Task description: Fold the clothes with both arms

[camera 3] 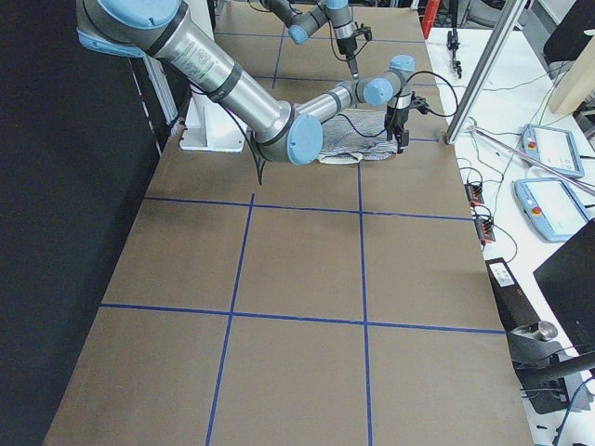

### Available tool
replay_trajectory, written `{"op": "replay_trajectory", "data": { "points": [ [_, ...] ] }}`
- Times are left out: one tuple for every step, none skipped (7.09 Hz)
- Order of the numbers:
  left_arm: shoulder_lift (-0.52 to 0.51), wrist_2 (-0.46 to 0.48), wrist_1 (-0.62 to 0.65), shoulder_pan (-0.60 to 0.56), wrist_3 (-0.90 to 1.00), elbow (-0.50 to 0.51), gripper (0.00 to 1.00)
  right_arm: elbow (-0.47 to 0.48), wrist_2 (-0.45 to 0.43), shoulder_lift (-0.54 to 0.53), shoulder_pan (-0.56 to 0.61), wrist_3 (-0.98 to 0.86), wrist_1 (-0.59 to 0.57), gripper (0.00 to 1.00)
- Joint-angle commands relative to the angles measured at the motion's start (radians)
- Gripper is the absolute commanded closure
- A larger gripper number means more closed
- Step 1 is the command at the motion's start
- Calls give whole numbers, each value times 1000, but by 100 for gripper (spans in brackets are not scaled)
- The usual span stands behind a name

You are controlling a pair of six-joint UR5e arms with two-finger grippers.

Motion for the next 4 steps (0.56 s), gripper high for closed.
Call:
{"op": "replay_trajectory", "data": {
  "points": [
    [1, -2, 8, -2, 2, 0, 0, -25, -67, 21, -66, 86, 57, 0],
    [1, -11, 11, -15, 2, 0, 0, -75, -125, 45, -92, 110, 107, 0],
    [3, -65, 11, -38, 2, 2, 0, -89, -175, 51, -112, 127, 115, 0],
    [5, -99, 9, -60, 3, 4, 0, -99, -201, 51, -121, 127, 115, 0]
  ]
}}
